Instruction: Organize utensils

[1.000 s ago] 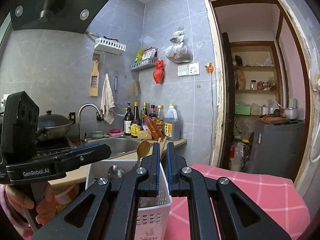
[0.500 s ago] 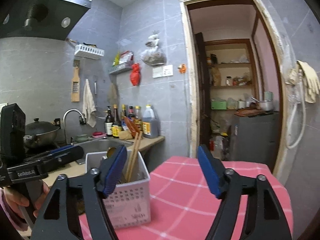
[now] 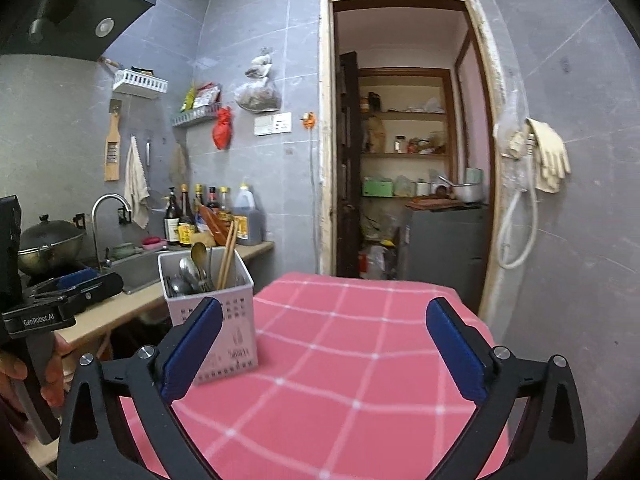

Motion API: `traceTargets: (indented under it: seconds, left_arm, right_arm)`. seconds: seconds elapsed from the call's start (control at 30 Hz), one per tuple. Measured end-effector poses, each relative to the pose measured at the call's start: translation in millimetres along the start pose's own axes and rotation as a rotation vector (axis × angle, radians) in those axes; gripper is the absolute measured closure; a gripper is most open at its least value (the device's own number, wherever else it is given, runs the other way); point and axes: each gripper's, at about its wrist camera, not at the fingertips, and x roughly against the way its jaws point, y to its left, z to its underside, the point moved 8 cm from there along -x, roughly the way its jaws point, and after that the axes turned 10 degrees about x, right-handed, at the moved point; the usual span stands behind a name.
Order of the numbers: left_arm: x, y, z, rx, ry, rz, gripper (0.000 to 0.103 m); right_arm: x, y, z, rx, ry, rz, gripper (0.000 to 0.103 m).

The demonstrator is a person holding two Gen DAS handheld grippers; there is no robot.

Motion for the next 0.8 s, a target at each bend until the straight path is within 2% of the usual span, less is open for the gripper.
traceTargets:
  seconds: [0.3,0.43,0.6,0.8]
  left_arm:
    - [23.7,-0.3,36.7,-0.012,0.070,-0.025,0.000]
    - [31.9,1.5,49.6,-0.002,0.076,-0.038,0.000]
    - [41.8,4.6,62.0,0.025,0.077,-0.043,0.000]
    - [45.6,7.8,77.3,0.001,0.085,-0.066,0.000]
  right_arm:
    - [40.3,-7.7,39.5,-0.096,0.068,0.089,0.002]
    - [54.5,-7.7,58.3,-0.121,0.081,0.130,0.002]
    - [70.5,-6.3,71.3,-0.122,0.084,0.186,0.002]
    - [80.7,-4.2,84.8,-0.090,0.114,0.216,0.002]
